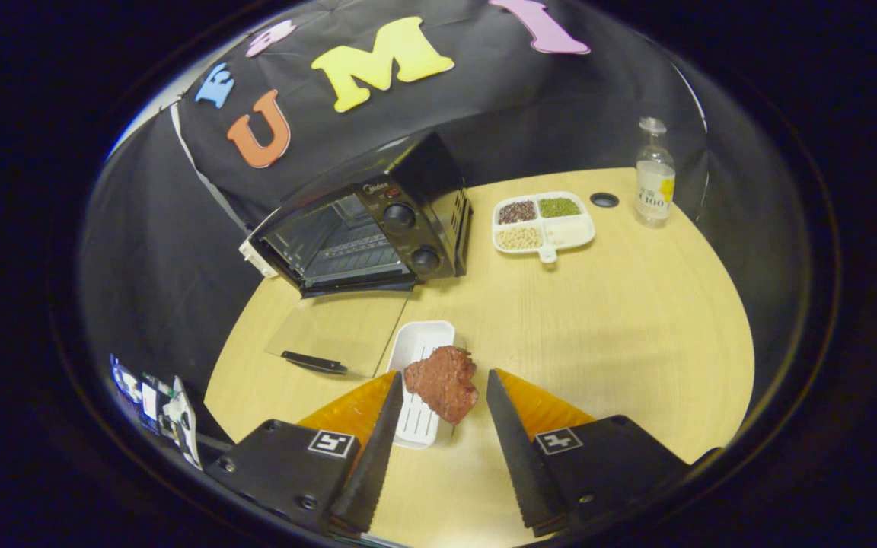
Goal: Open the toaster oven, put the food inside, and close the toaster oven door.
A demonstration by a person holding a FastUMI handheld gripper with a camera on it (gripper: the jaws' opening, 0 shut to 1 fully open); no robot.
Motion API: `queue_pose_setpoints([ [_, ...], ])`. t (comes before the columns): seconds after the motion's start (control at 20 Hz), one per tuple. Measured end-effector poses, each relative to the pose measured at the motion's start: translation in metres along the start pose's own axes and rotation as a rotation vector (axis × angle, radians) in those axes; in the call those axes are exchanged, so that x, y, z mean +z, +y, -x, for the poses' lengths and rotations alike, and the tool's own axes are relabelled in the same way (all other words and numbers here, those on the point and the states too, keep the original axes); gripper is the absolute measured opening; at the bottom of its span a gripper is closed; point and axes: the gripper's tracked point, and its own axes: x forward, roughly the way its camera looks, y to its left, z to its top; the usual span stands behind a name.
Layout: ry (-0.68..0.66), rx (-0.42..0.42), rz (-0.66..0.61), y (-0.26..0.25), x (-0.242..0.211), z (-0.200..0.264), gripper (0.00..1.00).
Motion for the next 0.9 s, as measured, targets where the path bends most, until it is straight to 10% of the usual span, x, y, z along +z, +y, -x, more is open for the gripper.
queue_pose_setpoints([
  [0.45, 0.028, 0.151, -0.141, 0.008, -0.016, -0.004, 0.12],
  [0.9, -0.122, 0.089, 0.078, 0.060, -0.011, 0.067, 0.10],
])
